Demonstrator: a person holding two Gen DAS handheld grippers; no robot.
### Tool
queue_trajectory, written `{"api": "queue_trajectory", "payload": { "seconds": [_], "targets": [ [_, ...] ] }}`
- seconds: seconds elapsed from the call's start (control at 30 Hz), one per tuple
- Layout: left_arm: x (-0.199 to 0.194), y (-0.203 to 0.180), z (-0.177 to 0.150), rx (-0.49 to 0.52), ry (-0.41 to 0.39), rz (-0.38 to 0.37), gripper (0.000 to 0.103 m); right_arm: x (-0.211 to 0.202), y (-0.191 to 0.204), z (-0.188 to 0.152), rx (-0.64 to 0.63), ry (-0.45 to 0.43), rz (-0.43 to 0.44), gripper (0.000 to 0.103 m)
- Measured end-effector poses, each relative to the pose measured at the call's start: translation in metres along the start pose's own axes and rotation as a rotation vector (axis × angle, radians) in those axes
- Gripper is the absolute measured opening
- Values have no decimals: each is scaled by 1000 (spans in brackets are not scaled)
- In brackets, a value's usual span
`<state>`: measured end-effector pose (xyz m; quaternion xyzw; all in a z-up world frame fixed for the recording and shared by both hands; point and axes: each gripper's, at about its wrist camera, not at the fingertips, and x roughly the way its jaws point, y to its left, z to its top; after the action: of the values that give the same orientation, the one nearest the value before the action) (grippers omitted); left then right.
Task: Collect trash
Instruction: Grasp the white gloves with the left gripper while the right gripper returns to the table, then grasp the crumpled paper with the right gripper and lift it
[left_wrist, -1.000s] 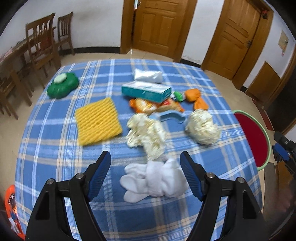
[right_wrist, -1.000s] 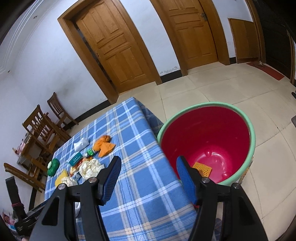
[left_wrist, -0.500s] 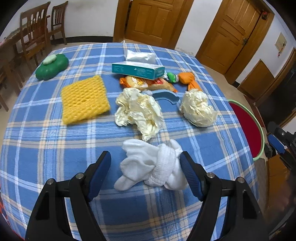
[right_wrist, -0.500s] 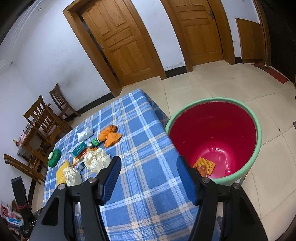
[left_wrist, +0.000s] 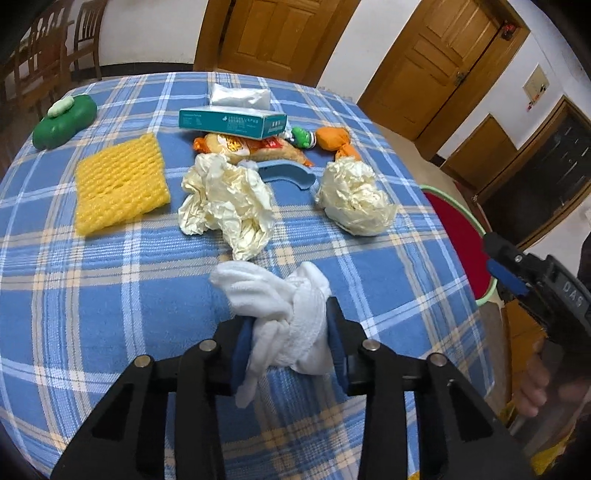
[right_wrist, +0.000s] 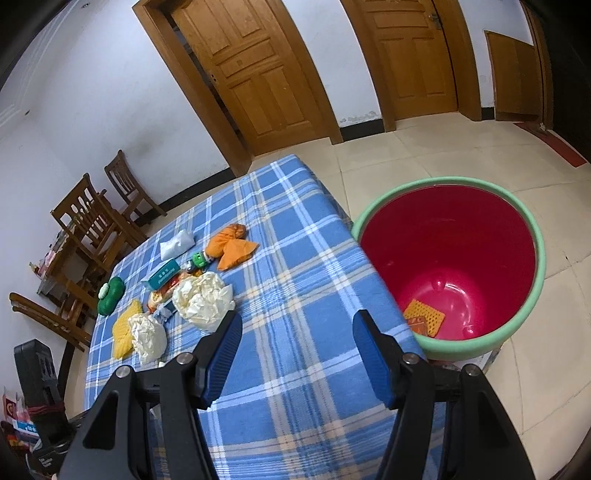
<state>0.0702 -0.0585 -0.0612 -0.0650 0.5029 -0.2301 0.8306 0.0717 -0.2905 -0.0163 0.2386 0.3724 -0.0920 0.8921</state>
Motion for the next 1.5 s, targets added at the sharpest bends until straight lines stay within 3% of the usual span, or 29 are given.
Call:
{"api": "queue_trajectory", "payload": {
  "seconds": [0.53, 0.97, 1.23, 1.37, 1.5],
  "targets": [
    [-50, 25, 47, 8, -242, 177, 38, 37, 34, -3, -103, 78, 35, 67],
    [-34, 51, 72, -72, -273, 236, 38, 89, 76, 14, -220, 153, 82, 68],
    [-29, 62, 73, -103, -257, 242, 38, 108, 83, 3, -229, 199, 117, 68],
    [-27, 61, 71, -103, -252, 232, 38, 105, 82, 1, -227, 191, 138, 49],
    [-30, 55, 70, -91, -254, 222, 38, 97, 81, -1, -231, 166, 138, 43]
  ]
}}
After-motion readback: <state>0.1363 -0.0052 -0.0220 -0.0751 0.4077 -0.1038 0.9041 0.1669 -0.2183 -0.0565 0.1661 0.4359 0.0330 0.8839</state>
